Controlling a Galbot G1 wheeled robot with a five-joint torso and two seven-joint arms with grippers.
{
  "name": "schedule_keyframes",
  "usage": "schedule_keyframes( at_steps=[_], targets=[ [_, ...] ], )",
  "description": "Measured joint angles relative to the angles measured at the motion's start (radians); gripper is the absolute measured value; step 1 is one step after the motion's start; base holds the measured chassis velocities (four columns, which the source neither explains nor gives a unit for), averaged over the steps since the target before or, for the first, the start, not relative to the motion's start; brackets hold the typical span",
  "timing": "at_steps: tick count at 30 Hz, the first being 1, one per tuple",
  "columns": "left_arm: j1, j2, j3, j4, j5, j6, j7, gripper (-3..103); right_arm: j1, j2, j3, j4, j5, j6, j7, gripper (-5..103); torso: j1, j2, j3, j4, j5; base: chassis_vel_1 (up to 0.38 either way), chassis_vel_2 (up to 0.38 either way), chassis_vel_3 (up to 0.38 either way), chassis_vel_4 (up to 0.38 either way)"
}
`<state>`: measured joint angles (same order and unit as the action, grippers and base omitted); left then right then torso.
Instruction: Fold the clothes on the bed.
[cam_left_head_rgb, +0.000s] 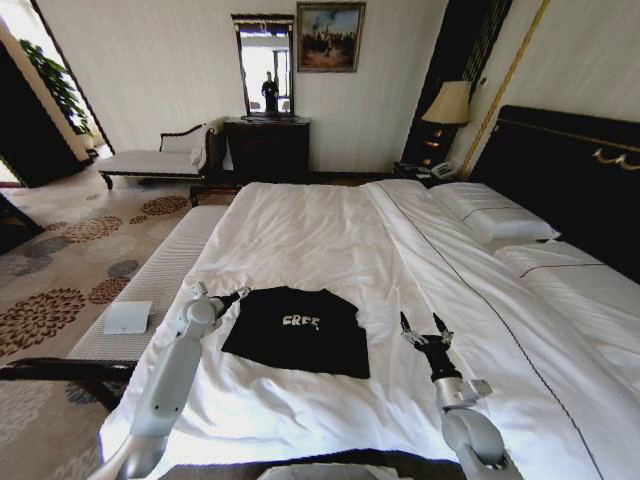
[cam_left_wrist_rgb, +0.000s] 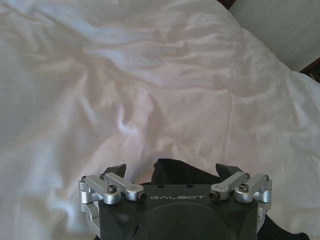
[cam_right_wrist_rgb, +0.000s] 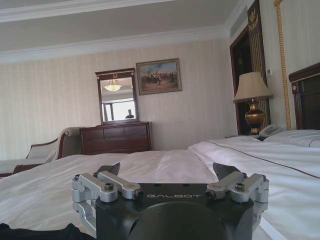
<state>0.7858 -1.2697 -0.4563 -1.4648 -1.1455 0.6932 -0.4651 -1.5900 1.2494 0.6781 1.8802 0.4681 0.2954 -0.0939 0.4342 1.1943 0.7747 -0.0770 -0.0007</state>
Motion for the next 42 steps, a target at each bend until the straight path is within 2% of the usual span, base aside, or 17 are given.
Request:
schedule_keyframes(
  at_steps=[12, 14, 17, 20, 23, 25, 26, 27, 28, 30, 32, 33, 35, 36, 38, 40, 42],
  targets=[
    [-0.083, -0.082, -0.012, 0.149, -0.003, 0.006, -0.027, 102, -0.014, 0.001, 0.006, 0.001, -0.007, 0.0, 0.0, 100, 0.0, 0.0, 0.0, 0.0001, 0.0001, 0.0, 0.0, 0.0, 0.0],
    [-0.084, -0.083, -0.013, 0.151, -0.004, 0.006, -0.026, 99, -0.015, 0.002, 0.006, 0.001, -0.008, 0.0, 0.0, 100, 0.0, 0.0, 0.0, 0.0001, 0.0001, 0.0, 0.0, 0.0, 0.0],
    [-0.085, -0.082, -0.02, 0.155, -0.004, 0.006, -0.025, 85, -0.016, 0.003, 0.006, -0.002, -0.012, 0.004, 0.0, 100, 0.0, 0.0, 0.0, 0.0002, 0.0, 0.0, 0.0, 0.0, 0.0],
    [-0.085, -0.08, -0.023, 0.155, -0.004, 0.006, -0.024, 80, -0.016, 0.004, 0.005, -0.003, -0.014, 0.005, 0.0, 100, 0.0, 0.0, 0.0, 0.0001, 0.0, 0.0, 0.0, 0.0, 0.0],
    [-0.078, -0.071, -0.03, 0.145, -0.007, 0.006, -0.022, 63, -0.013, 0.006, 0.002, -0.004, -0.016, 0.006, -0.001, 100, 0.0, 0.0, 0.0, 0.0002, 0.0, 0.0, 0.0, 0.0, 0.0],
    [-0.077, -0.07, -0.031, 0.143, -0.009, 0.006, -0.022, 63, -0.012, 0.006, 0.002, -0.005, -0.017, 0.006, -0.001, 100, 0.0, 0.0, 0.0, 0.0002, 0.0, 0.0, 0.0, 0.0, 0.0],
    [-0.072, -0.067, -0.033, 0.137, -0.016, 0.006, -0.022, 52, -0.01, 0.006, 0.0, -0.007, -0.019, 0.007, -0.001, 100, 0.0, 0.0, 0.0, 0.0002, 0.0, 0.0, 0.0, 0.0, 0.0],
    [-0.071, -0.067, -0.034, 0.135, -0.019, 0.007, -0.023, 52, -0.009, 0.006, -0.001, -0.008, -0.02, 0.007, -0.001, 100, 0.0, 0.0, 0.0, 0.0002, 0.0, 0.0, 0.0, 0.0, 0.0],
    [-0.067, -0.066, -0.036, 0.132, -0.024, 0.008, -0.024, 46, -0.008, 0.006, -0.003, -0.009, -0.02, 0.008, -0.001, 100, 0.0, 0.0, 0.0, 0.0002, 0.0, 0.0, 0.0, 0.0, 0.0],
    [-0.066, -0.065, -0.036, 0.131, -0.025, 0.008, -0.024, 46, -0.007, 0.006, -0.003, -0.009, -0.021, 0.008, -0.001, 100, 0.0, 0.0, 0.0, 0.0002, 0.0, 0.0, 0.0, 0.0, 0.0],
    [-0.058, -0.064, -0.038, 0.129, -0.027, 0.013, -0.026, 30, -0.004, 0.006, -0.007, -0.014, -0.022, 0.01, -0.001, 100, 0.0, 0.0, 0.0, 0.0002, -0.0001, 0.0, 0.0, 0.0, 0.0],
    [-0.057, -0.064, -0.039, 0.129, -0.028, 0.014, -0.026, 30, -0.003, 0.006, -0.008, -0.016, -0.022, 0.011, -0.001, 100, 0.0, 0.0, 0.0, 0.0001, -0.0001, 0.0, 0.0, 0.0, 0.0],
    [-0.055, -0.066, -0.039, 0.129, -0.029, 0.015, -0.026, 20, -0.002, 0.005, -0.008, -0.019, -0.022, 0.014, -0.001, 100, 0.0, 0.0, 0.0, 0.0002, -0.0001, 0.0, 0.0, 0.0, 0.0],
    [-0.055, -0.066, -0.039, 0.129, -0.029, 0.015, -0.026, 20, -0.002, 0.005, -0.008, -0.019, -0.022, 0.014, -0.001, 100, 0.0, 0.0, 0.0, 0.0002, -0.0001, 0.0, 0.0, 0.0, 0.0],
    [-0.053, -0.069, -0.04, 0.126, -0.03, 0.017, -0.026, 9, -0.001, 0.002, -0.006, -0.024, -0.021, 0.02, -0.001, 100, 0.0, 0.0, 0.0, 0.0001, -0.0001, 0.0, 0.0, 0.0, 0.0],
    [-0.052, -0.069, -0.04, 0.123, -0.03, 0.017, -0.026, 9, 0.0, 0.001, -0.005, -0.027, -0.02, 0.022, -0.001, 100, 0.0, 0.0, 0.0, -0.0001, -0.0001, 0.0, 0.0, 0.0, 0.0],
    [-0.048, -0.069, -0.04, 0.114, -0.03, 0.017, -0.024, 2, 0.003, -0.002, -0.005, -0.031, -0.015, 0.025, -0.001, 100, 0.0, 0.0, 0.0, -0.0001, -0.0001, 0.0, 0.0, 0.0, 0.0]
  ],
)
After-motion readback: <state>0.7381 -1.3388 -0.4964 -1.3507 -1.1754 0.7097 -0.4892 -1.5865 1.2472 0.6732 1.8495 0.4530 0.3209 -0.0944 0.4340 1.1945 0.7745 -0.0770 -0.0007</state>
